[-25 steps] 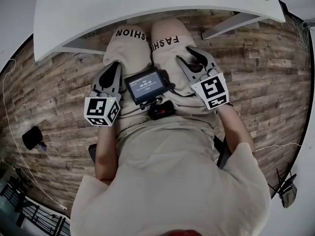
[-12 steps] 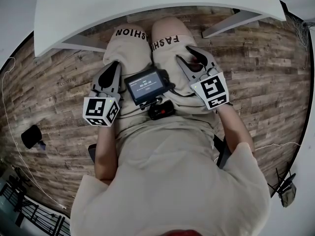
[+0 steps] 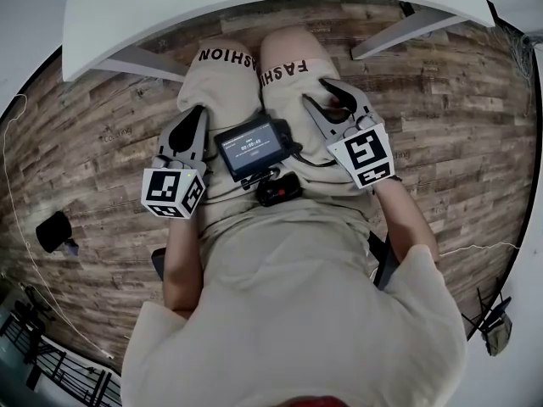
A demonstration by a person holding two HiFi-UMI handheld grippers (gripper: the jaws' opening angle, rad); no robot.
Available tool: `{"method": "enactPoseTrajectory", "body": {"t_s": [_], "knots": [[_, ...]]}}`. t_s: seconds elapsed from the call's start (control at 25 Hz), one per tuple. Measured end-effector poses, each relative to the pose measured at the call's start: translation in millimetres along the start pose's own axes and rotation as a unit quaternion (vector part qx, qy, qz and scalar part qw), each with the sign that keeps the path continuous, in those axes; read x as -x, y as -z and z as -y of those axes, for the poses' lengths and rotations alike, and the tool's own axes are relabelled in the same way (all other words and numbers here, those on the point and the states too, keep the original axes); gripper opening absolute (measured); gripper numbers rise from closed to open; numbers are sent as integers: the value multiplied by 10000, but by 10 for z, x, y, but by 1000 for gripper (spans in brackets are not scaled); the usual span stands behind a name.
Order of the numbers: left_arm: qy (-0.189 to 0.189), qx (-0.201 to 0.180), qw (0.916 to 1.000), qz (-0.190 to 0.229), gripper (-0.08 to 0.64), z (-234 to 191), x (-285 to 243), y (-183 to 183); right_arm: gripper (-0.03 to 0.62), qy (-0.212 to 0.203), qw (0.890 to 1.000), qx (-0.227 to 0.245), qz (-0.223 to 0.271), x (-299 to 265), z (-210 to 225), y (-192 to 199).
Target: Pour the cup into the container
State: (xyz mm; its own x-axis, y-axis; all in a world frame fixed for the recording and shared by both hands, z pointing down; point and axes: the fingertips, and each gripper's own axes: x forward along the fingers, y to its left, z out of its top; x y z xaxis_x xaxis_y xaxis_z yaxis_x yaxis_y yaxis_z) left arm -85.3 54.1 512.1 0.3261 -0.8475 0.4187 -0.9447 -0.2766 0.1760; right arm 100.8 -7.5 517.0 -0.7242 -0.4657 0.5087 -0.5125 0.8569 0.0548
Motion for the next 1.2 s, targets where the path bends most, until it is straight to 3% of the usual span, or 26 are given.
{"method": "enactPoseTrajectory", "body": {"t_s": [1.2], "knots": [[343, -118, 9993, -67, 14, 310, 217, 131, 167, 221, 9996, -173, 21, 389, -277, 177]]}}
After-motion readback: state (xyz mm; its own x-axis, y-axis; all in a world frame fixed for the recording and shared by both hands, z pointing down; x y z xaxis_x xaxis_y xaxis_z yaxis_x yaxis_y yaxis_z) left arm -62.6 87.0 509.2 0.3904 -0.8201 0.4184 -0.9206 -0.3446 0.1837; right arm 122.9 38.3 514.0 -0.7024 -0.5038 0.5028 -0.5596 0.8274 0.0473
